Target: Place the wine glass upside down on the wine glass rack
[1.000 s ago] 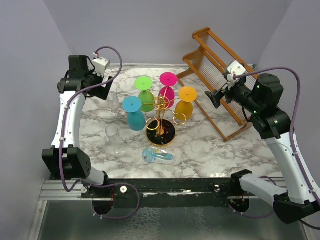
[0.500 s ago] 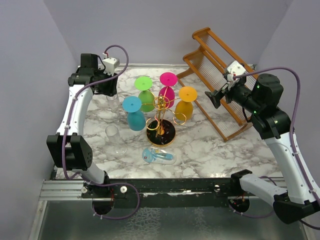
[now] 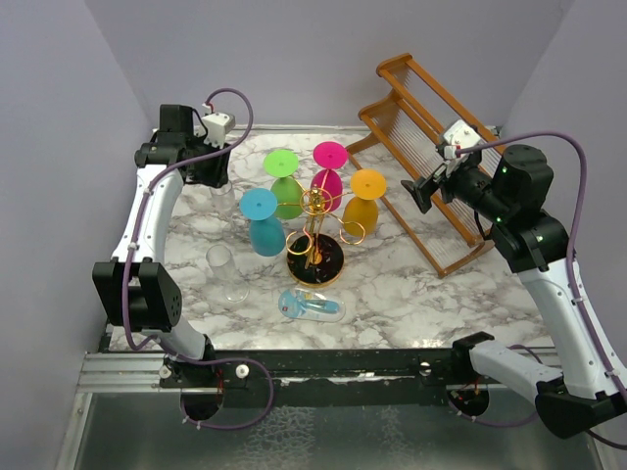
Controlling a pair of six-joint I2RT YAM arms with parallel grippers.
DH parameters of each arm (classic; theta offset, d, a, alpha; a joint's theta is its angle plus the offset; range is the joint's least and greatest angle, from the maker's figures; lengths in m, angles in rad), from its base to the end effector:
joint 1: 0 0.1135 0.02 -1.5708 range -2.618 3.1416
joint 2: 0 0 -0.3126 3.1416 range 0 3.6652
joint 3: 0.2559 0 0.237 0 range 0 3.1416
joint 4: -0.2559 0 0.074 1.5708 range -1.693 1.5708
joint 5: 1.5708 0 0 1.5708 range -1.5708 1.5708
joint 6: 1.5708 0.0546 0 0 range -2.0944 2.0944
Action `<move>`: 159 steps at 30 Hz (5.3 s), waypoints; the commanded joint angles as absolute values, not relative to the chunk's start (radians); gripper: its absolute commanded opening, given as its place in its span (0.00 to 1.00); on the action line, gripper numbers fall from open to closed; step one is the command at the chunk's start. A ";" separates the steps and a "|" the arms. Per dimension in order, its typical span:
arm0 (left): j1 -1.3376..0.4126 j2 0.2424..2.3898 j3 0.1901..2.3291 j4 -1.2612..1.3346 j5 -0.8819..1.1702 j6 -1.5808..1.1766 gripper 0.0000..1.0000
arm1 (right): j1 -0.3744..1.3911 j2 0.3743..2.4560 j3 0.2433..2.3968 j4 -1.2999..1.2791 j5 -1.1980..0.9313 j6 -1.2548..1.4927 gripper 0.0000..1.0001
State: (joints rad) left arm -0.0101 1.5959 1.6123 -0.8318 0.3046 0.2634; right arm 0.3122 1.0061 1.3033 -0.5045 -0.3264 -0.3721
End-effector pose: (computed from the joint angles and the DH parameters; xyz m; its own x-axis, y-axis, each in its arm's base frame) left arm 0.3424 -0.0198 0.3980 -0.6468 0.2549 -0.7188 0.3974 0.9171 -0.0323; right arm 0.1634 0.0711 0.4762 0.0319 -0.3516 -0.9356 -0.6204 0.7270 -0.2943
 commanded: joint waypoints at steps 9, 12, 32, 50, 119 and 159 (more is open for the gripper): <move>-0.018 1.588 1.641 -0.872 0.256 0.295 0.37 | 0.305 0.995 1.286 -0.493 -0.338 -0.383 1.00; -0.018 1.587 1.635 -0.872 0.256 0.296 0.37 | 0.305 0.992 1.285 -0.493 -0.337 -0.383 1.00; -0.021 1.584 1.644 -0.899 0.210 0.327 0.45 | 0.298 0.980 1.286 -0.497 -0.344 -0.382 1.00; -0.054 1.602 1.633 -0.914 0.180 0.350 0.35 | 0.293 0.976 1.276 -0.492 -0.344 -0.381 1.00; -0.227 1.393 2.103 -0.594 0.299 0.044 0.00 | 0.300 1.366 1.751 -0.391 -0.758 -0.040 0.86; -0.227 1.387 1.975 -0.274 0.734 -0.323 0.00 | 0.311 1.446 1.559 -0.182 -0.657 0.440 0.66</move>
